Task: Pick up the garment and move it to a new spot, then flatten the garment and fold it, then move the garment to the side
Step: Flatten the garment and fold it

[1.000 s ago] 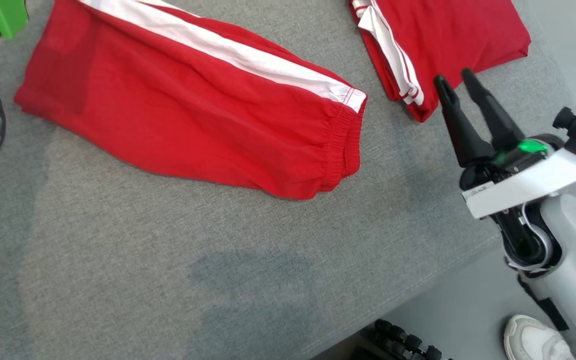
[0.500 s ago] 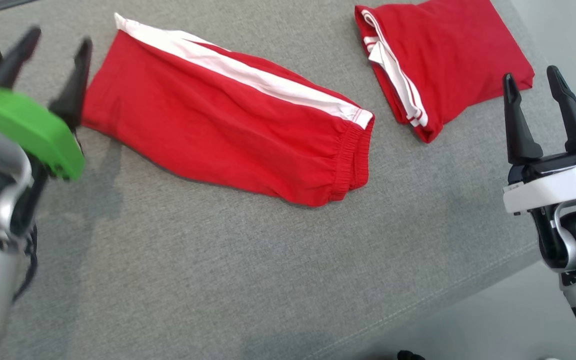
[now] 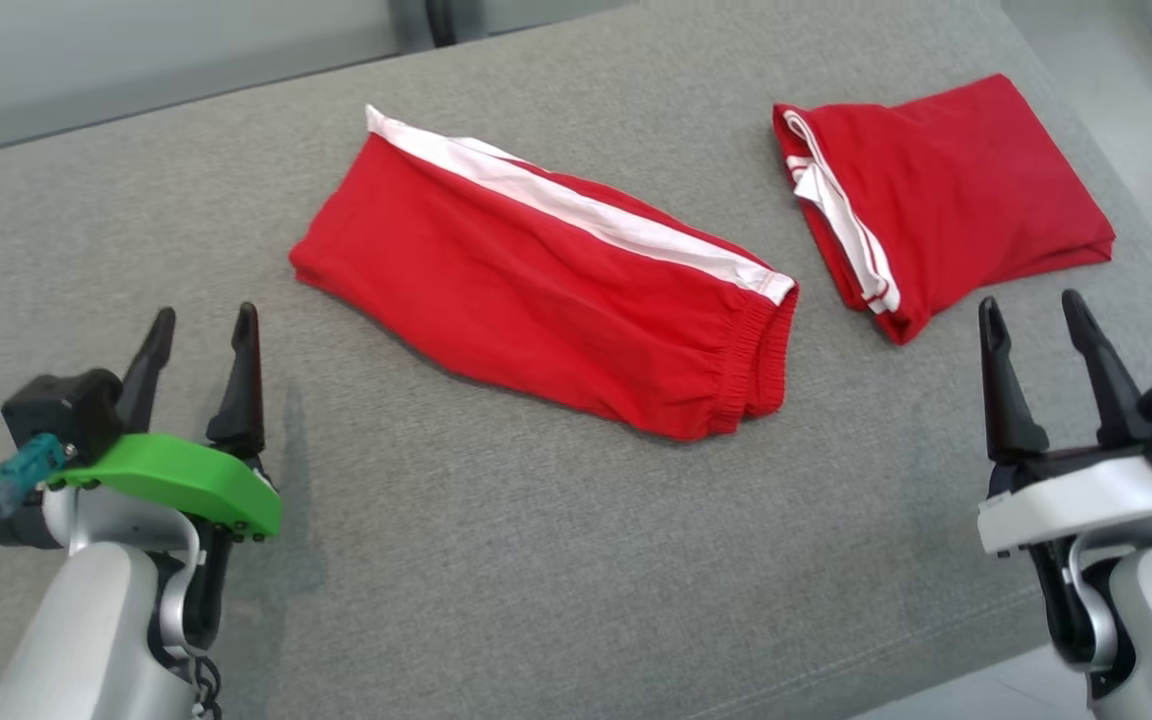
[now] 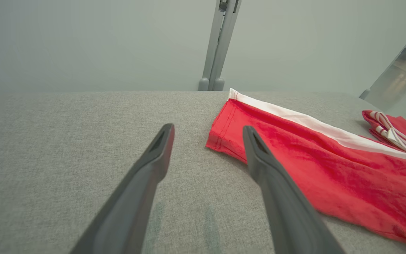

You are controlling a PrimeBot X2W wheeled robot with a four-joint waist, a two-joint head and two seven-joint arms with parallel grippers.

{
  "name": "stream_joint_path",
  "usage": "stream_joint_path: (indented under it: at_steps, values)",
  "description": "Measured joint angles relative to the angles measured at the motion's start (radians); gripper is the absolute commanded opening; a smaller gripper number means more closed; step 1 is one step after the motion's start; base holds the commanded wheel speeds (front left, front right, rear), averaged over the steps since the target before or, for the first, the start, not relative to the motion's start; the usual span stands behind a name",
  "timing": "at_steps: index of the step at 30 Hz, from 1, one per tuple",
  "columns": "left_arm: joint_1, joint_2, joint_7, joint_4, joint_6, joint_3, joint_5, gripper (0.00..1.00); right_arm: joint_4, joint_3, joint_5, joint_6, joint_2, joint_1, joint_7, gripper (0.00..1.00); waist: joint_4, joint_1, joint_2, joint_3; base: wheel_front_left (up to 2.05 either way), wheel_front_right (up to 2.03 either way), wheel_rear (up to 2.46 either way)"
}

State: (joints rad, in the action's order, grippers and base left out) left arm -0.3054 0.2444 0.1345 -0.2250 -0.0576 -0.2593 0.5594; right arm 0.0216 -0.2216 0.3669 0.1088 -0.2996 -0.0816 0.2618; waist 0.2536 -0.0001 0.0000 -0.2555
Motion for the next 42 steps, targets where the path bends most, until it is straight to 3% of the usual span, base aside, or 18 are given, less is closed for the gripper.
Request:
stream_joint_path:
  at_steps: [5,9,17,23,31,42]
  values:
    - [0.005,-0.013,0.021,-0.029,0.004,-0.005,0.01,1.0,-0.006,-0.015,-0.01,-0.001,0.032,0.041,0.0,1.0,-0.043,0.0,0.0,0.029,0.0,0.0,0.0]
    - [0.003,-0.04,-0.012,-0.065,0.008,0.012,0.099,1.0,-0.021,-0.021,-0.027,-0.011,0.05,0.041,0.0,1.0,-0.053,0.0,0.0,0.031,0.0,0.0,0.0]
    - [-0.067,-0.121,-0.21,-0.13,0.037,0.025,0.297,1.0,-0.035,-0.016,-0.056,-0.029,0.085,0.041,0.0,1.0,-0.024,0.0,0.0,-0.007,0.0,0.0,0.0]
    - [-0.133,-0.135,-0.338,-0.194,-0.004,0.069,0.383,1.0,-0.039,-0.009,-0.066,-0.047,0.12,0.039,0.0,1.0,0.011,0.0,0.0,-0.041,0.0,0.0,0.0]
    - [-0.212,-0.108,-0.4,-0.259,-0.037,0.087,0.365,1.0,-0.041,0.022,-0.08,-0.064,0.149,0.028,0.0,1.0,0.058,0.0001,0.0,-0.077,0.0,0.0,0.0]
    - [-0.292,-0.105,-0.433,-0.335,-0.041,0.097,0.358,1.0,-0.038,0.063,-0.106,-0.09,0.185,0.027,0.0,1.0,0.094,0.0001,0.0,-0.093,0.0,0.0,0.0]
